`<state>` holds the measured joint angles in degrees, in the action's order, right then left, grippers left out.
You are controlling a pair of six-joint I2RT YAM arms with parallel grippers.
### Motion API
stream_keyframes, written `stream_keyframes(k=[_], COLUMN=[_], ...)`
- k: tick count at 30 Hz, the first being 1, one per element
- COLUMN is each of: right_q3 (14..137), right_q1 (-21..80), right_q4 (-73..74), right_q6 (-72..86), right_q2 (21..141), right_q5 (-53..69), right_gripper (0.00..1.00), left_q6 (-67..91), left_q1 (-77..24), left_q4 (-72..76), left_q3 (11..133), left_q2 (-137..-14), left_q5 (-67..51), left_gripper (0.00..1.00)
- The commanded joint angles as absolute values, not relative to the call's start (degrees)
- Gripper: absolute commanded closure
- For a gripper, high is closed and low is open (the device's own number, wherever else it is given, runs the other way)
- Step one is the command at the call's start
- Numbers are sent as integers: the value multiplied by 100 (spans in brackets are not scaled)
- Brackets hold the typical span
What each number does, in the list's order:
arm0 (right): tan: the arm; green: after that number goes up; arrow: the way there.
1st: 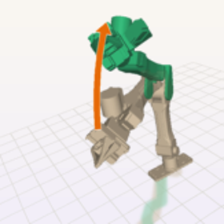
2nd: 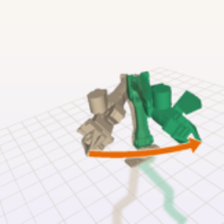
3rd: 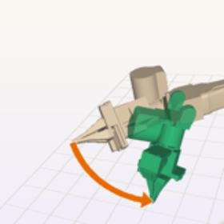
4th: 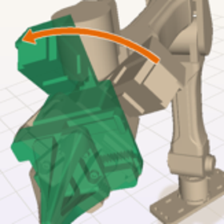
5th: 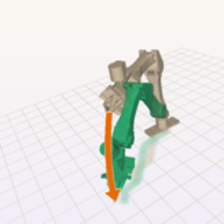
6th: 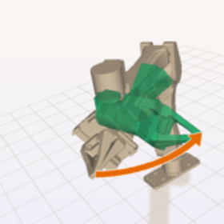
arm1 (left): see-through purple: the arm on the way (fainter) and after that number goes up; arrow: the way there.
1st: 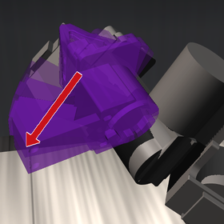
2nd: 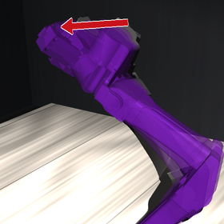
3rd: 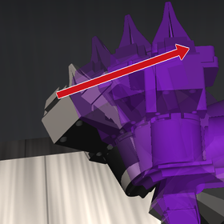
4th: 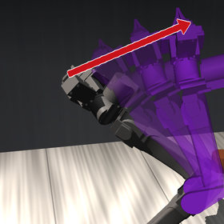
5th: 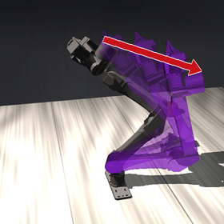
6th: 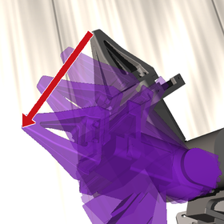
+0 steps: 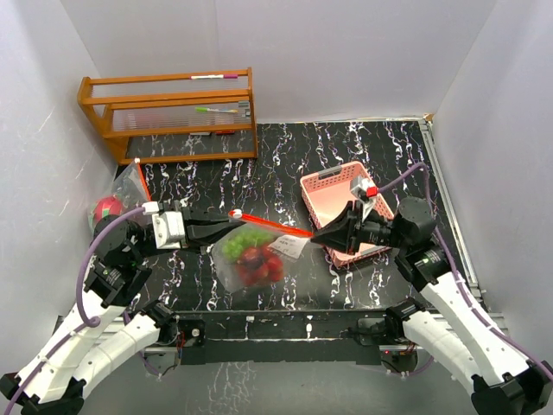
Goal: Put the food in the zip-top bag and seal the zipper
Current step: Zip the zipper food storage bag at the center of the board.
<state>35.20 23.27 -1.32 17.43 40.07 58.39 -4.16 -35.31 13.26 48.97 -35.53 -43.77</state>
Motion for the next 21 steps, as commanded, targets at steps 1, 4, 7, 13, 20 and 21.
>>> stream_keyframes(k=[1, 4, 7, 13, 20, 21], right_q3=[4322, 4778, 5023, 4961, 4378, 4283], right_q1=[2320, 2320, 2320, 2314, 2319, 2316], right_q4=[1526, 2196, 2379, 2223, 2253, 2269], right_q6=[1244, 1187, 1134, 1031, 853, 847], right_q2=[3834, 3779, 3718, 3663, 3645, 3627], right_q5=[3442, 1690, 846, 1429, 3079, 3285], right_gripper=[92, 92, 92, 92, 92, 91], left_q6=[-876, -1088, -1214, -1506, -1598, -1569], left_q1=[-3507, -3510, -3506, -3509, -3507, -3507], left_q4=[1023, 694, 442, -344, -190, -124], left_q3=[5106, 5050, 4920, 4944, 4791, 4746], left_q2=[-3392, -3281, -3203, -3473, -3393, -3405], left_q5=[-4058, -3839, -3641, -2621, -2463, -2568], left_gripper=[100, 100, 100, 100, 100, 100])
